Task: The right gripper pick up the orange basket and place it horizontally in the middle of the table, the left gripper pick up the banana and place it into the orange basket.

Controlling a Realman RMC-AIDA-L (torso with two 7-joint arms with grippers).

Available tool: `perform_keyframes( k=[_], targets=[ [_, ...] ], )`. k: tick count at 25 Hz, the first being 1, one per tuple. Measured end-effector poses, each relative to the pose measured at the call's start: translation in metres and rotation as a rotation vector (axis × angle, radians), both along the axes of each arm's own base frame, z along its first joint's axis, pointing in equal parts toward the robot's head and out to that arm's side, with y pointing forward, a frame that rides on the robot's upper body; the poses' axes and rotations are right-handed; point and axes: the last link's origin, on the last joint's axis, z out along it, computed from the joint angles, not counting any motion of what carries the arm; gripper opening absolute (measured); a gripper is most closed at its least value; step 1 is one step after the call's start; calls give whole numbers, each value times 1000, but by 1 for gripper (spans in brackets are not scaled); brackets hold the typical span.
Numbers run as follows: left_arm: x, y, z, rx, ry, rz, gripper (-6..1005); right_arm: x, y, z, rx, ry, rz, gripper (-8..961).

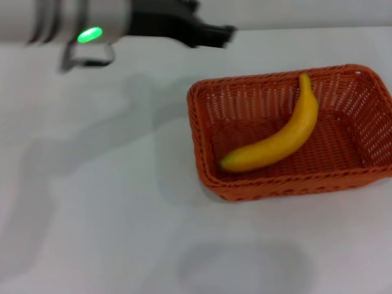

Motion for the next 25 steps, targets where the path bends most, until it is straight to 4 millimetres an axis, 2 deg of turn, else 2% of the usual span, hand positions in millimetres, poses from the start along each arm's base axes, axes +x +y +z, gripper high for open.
perform_keyframes(
  k=[4,8,11,15,19,25],
  targets=[
    [-56,-17,30,105,-133,24,859,4,-5,-5,15,-26,21,666],
    [-106,-38,50,193,-247,51,859,10,-9,-15,53,-14,44,667],
    [-146,-56,58,272,-315,51,858,18,-14,-23,98,5,46,667],
    [-185,-75,59,371,-340,45,858,27,-21,-33,130,9,39,666],
    [-212,-91,55,479,-387,23,858,35,-26,-39,162,44,16,666],
    [-230,-110,58,629,-457,-57,859,38,-26,-44,204,57,8,667]
  ],
)
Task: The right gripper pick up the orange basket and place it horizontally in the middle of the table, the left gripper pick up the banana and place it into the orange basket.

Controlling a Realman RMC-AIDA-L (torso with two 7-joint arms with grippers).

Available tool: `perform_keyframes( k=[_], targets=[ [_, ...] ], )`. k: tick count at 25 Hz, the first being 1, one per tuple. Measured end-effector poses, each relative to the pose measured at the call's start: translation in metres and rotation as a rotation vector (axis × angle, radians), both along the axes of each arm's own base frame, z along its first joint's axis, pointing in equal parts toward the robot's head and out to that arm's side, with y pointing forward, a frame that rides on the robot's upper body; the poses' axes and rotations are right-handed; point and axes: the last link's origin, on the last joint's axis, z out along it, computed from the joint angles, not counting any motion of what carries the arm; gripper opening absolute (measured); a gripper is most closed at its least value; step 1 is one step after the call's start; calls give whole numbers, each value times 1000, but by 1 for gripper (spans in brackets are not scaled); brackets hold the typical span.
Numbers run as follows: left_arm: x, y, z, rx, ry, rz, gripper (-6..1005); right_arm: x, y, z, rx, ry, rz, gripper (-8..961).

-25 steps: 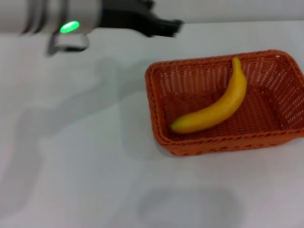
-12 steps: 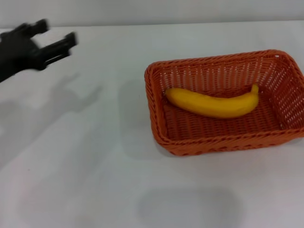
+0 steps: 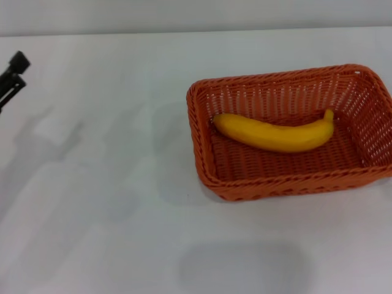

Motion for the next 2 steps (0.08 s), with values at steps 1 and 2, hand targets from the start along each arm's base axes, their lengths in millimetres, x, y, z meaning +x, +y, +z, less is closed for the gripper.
perform_keyframes(
  k=[1,2],
  targets=[
    [-2,-2,1,18,-1,-3,859,-1,0,0,3,-1,5,667],
    [-4,-3,3,35,-1,-3,859,-2,0,1,9,-1,11,667]
  ],
)
